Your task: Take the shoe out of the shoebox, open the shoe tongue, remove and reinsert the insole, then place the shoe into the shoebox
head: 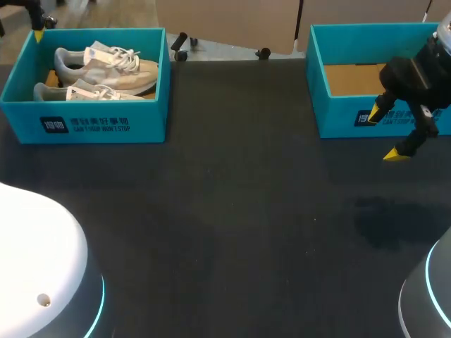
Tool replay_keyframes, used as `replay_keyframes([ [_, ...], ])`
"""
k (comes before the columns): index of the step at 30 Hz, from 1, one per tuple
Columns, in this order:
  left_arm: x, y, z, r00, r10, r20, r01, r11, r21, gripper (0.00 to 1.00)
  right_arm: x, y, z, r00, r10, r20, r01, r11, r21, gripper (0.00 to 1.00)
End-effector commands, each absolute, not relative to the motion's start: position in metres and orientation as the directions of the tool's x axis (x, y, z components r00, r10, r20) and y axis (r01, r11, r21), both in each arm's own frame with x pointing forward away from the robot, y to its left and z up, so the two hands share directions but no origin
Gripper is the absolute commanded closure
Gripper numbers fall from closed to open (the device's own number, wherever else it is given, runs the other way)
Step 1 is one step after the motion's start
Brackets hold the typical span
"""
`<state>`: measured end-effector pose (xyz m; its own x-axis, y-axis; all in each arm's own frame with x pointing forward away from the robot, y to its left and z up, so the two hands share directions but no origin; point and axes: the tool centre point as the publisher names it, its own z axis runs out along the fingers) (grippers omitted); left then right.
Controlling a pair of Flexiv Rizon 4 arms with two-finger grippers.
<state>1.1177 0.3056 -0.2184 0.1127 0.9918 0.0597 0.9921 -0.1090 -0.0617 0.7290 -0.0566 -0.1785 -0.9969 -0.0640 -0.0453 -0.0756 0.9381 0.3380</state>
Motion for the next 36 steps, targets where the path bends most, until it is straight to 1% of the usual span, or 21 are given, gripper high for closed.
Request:
replay_keyframes([
  [1, 1.082, 0.306, -0.229, 0.115, 0.992, 0.061, 0.991, -0.118, 0.059, 0.00, 0.730, -0.056, -0.179, -0.997, -0.064, -0.044, -0.075, 0.939, 0.337, 0.00],
  [13, 1.053, 0.310, -0.251, 0.135, 0.991, 0.018, 0.991, -0.135, 0.018, 0.00, 0.730, -0.056, -0.179, -0.997, -0.064, -0.044, -0.075, 0.939, 0.337, 0.00],
  [14, 1.051, 0.310, -0.255, 0.134, 0.991, 0.018, 0.991, -0.135, 0.015, 0.12, 0.730, -0.056, -0.179, -0.997, -0.064, -0.044, -0.075, 0.939, 0.337, 0.00],
  [16, 1.050, 0.309, -0.260, 0.135, 0.991, 0.014, 0.991, -0.135, 0.004, 0.19, 0.730, -0.056, -0.179, -0.997, -0.064, -0.044, -0.075, 0.939, 0.337, 0.00],
  [19, 1.049, 0.307, -0.268, 0.128, 0.992, 0.001, 0.992, -0.128, 0.009, 0.22, 0.730, -0.056, -0.179, -0.997, -0.064, -0.044, -0.075, 0.939, 0.337, 0.00],
  [20, 1.049, 0.306, -0.270, 0.130, 0.992, -0.002, 0.991, -0.130, 0.007, 0.25, 0.730, -0.056, -0.179, -0.997, -0.064, -0.044, -0.075, 0.939, 0.337, 0.00],
  [21, 1.049, 0.305, -0.274, 0.129, 0.992, -0.001, 0.992, -0.129, 0.008, 0.33, 0.730, -0.056, -0.179, -0.997, -0.064, -0.044, -0.075, 0.939, 0.337, 0.00],
  [22, 1.049, 0.304, -0.275, 0.130, 0.992, -0.002, 0.992, -0.130, 0.009, 0.34, 0.730, -0.056, -0.179, -0.997, -0.064, -0.044, -0.075, 0.939, 0.337, 0.00],
  [24, 1.047, 0.302, -0.281, 0.140, 0.990, -0.003, 0.990, -0.140, 0.022, 0.39, 0.730, -0.056, -0.179, -0.997, -0.064, -0.044, -0.075, 0.939, 0.337, 0.00],
  [29, 1.045, 0.298, -0.296, 0.146, 0.989, 0.000, 0.989, -0.145, 0.029, 0.38, 0.730, -0.056, -0.179, -0.997, -0.064, -0.044, -0.075, 0.939, 0.337, 0.00],
  [36, 1.044, 0.289, -0.317, 0.168, 0.986, 0.005, 0.983, -0.168, 0.073, 0.36, 0.730, -0.056, -0.179, -0.997, -0.064, -0.044, -0.075, 0.939, 0.337, 0.00],
])
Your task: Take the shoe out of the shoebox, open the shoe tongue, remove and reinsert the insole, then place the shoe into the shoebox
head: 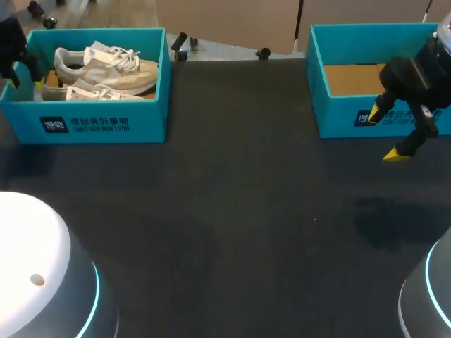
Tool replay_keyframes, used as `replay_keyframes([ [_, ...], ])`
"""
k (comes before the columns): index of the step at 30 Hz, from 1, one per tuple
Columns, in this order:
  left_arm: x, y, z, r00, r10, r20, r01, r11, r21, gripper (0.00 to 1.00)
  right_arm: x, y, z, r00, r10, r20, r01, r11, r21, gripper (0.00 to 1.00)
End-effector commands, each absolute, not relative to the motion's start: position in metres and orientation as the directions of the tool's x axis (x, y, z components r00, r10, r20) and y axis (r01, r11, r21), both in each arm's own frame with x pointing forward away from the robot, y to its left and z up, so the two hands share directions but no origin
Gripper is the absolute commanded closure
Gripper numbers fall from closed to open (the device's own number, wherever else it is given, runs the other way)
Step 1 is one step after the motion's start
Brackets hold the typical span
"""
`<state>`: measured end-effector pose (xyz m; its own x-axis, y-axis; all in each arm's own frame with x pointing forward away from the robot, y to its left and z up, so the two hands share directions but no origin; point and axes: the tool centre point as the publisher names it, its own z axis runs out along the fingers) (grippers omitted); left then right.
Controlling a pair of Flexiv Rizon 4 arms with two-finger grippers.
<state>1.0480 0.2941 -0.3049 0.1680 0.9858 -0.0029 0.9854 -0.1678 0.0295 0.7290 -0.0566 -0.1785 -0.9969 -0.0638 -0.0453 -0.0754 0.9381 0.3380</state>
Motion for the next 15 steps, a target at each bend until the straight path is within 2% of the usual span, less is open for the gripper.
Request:
replay_keyframes([
  [1, 1.044, 0.289, -0.319, 0.169, 0.986, 0.008, 0.982, -0.169, 0.079, 0.36, 0.730, -0.056, -0.179, -0.997, -0.064, -0.044, -0.075, 0.939, 0.337, 0.00],
  [8, 1.053, 0.286, -0.333, 0.146, 0.989, 0.001, 0.986, -0.146, 0.081, 0.44, 0.730, -0.056, -0.179, -0.997, -0.064, -0.044, -0.075, 0.939, 0.337, 0.00],
  [15, 1.059, 0.293, -0.344, 0.125, 0.992, 0.006, 0.991, -0.125, 0.047, 0.42, 0.730, -0.056, -0.179, -0.997, -0.064, -0.044, -0.075, 0.939, 0.337, 0.00],
])
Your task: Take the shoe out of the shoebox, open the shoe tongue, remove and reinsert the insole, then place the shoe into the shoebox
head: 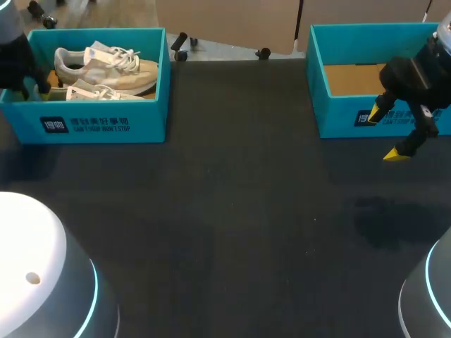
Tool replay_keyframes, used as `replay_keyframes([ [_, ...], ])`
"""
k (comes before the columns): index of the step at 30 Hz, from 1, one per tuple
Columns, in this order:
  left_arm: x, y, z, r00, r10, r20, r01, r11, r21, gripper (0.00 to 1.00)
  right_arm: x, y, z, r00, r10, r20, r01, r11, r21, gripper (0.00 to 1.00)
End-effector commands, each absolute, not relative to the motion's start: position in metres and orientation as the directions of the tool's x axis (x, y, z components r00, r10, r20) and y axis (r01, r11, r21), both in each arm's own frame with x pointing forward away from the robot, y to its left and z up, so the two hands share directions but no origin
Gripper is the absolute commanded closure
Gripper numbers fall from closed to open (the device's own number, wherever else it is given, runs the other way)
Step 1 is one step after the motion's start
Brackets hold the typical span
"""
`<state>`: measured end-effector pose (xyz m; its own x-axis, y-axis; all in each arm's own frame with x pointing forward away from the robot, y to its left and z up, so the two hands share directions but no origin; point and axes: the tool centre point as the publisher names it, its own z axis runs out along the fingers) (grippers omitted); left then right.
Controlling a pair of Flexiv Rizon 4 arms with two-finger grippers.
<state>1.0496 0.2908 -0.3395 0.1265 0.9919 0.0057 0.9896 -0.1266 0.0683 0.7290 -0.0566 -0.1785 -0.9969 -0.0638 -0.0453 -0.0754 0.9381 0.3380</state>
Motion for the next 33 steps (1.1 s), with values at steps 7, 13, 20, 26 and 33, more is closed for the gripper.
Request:
replay_keyframes([
  [7, 1.061, 0.295, -0.354, 0.124, 0.992, 0.019, 0.992, -0.125, 0.030, 0.31, 0.730, -0.056, -0.179, -0.997, -0.064, -0.044, -0.075, 0.939, 0.337, 0.00],
  [13, 1.064, 0.291, -0.369, 0.143, 0.989, 0.027, 0.989, -0.144, 0.028, 0.34, 0.730, -0.056, -0.179, -0.997, -0.064, -0.044, -0.075, 0.939, 0.337, 0.00],
  [20, 1.066, 0.290, -0.382, 0.149, 0.988, 0.030, 0.989, -0.150, 0.011, 0.53, 0.730, -0.056, -0.179, -0.997, -0.064, -0.044, -0.075, 0.939, 0.337, 0.00],
  [26, 1.065, 0.295, -0.385, 0.146, 0.988, 0.042, 0.989, -0.146, -0.003, 1.00, 0.730, -0.056, -0.179, -0.997, -0.064, -0.044, -0.075, 0.939, 0.337, 0.00],
  [33, 1.061, 0.300, -0.370, 0.196, 0.978, 0.074, 0.981, -0.194, -0.023, 1.00, 0.730, -0.056, -0.179, -0.997, -0.064, -0.044, -0.075, 0.939, 0.337, 0.00],
])
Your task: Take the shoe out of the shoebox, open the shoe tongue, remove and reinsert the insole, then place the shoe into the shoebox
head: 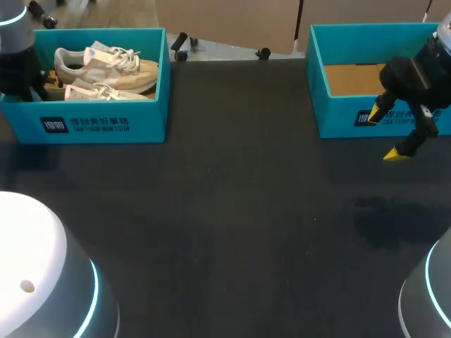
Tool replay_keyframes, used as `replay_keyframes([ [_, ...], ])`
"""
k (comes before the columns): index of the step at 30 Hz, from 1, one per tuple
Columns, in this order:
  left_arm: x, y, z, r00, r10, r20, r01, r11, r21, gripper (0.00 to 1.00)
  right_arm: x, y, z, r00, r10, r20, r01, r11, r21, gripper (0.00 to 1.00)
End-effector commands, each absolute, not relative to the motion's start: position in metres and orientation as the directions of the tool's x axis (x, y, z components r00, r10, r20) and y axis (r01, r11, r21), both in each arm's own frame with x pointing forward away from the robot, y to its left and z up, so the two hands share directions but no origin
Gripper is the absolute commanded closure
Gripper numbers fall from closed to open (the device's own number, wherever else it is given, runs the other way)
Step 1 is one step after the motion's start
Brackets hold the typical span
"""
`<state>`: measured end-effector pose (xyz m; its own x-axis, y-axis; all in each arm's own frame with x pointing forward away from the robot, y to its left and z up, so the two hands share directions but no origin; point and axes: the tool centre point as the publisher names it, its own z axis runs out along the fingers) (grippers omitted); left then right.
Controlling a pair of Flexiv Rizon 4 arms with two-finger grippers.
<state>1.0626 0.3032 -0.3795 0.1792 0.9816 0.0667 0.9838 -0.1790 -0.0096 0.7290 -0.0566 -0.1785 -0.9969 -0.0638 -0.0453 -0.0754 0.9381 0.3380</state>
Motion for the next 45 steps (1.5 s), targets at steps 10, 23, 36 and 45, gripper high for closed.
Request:
replay_keyframes([
  [10, 1.065, 0.307, -0.327, 0.225, 0.971, 0.083, 0.974, -0.221, -0.058, 1.00, 0.730, -0.056, -0.179, -0.997, -0.064, -0.044, -0.075, 0.939, 0.337, 0.00],
  [23, 1.085, 0.313, -0.247, 0.235, 0.969, 0.070, 0.970, -0.229, -0.085, 1.00, 0.730, -0.056, -0.179, -0.997, -0.064, -0.044, -0.075, 0.939, 0.337, 0.00],
  [36, 1.097, 0.304, -0.178, 0.229, 0.954, 0.195, 0.972, -0.211, -0.106, 1.00, 0.730, -0.056, -0.179, -0.997, -0.064, -0.044, -0.075, 0.939, 0.337, 0.00],
  [45, 1.058, 0.274, -0.156, 0.237, 0.953, 0.189, 0.971, -0.224, -0.085, 1.00, 0.730, -0.056, -0.179, -0.997, -0.064, -0.044, -0.075, 0.939, 0.337, 0.00],
])
